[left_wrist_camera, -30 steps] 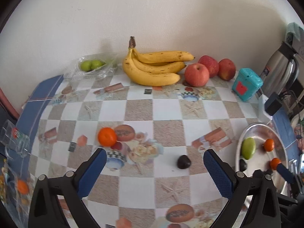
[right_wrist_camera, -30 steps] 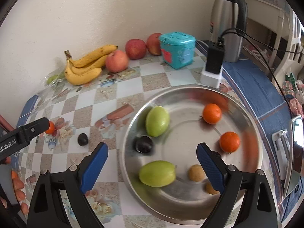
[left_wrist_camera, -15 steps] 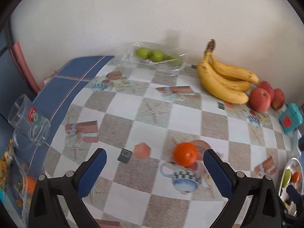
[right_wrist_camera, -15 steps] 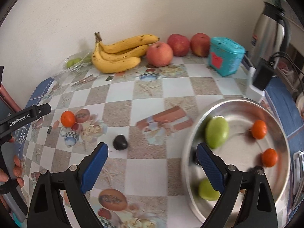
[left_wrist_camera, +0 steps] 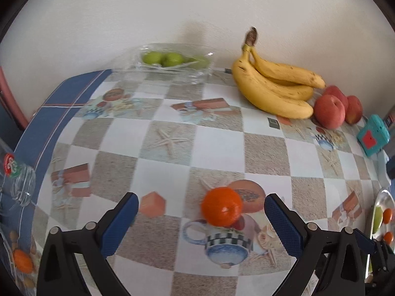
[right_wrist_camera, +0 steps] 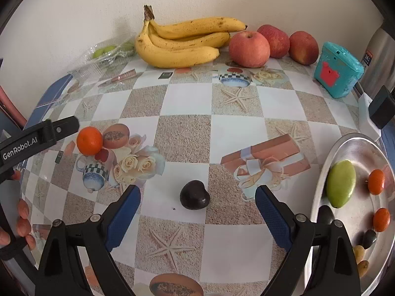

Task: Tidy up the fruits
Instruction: 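Close the left tool on the orange while the right tool grasps the dark plum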

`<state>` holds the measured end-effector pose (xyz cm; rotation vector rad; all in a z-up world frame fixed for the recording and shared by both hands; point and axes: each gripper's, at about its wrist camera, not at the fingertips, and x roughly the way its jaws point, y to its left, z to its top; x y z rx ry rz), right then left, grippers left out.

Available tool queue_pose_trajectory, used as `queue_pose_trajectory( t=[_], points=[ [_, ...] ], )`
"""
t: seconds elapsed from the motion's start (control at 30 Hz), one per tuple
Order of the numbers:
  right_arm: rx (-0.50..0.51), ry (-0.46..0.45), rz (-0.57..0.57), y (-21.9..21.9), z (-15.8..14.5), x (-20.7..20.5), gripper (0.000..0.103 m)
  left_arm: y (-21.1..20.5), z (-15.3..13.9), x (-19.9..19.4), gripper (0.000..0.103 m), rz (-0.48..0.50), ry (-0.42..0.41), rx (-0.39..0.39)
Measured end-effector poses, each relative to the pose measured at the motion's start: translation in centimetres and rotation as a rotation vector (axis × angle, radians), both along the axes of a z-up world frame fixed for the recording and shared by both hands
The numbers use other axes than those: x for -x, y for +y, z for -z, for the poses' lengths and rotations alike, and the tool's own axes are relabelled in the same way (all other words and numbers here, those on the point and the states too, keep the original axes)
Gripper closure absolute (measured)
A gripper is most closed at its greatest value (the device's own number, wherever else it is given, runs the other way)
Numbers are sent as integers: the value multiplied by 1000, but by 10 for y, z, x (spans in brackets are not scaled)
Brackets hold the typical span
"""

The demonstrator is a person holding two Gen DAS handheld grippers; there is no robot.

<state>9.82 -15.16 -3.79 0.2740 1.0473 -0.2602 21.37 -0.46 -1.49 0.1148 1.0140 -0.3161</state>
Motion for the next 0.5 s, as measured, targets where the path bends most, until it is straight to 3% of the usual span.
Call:
queue_pose_trajectory(
  t=[0.1,0.23,0.5],
  points=[
    [12,15,-3,3,6,-4,9,-14,7,3,1,43,-11,-30],
    [32,39,-9,6,14,-5,9,-24,20,3,11,80,14,-37],
    [55,49,-4,8,21,-6,10,-33,39,3,16,110,20,-56]
  ],
)
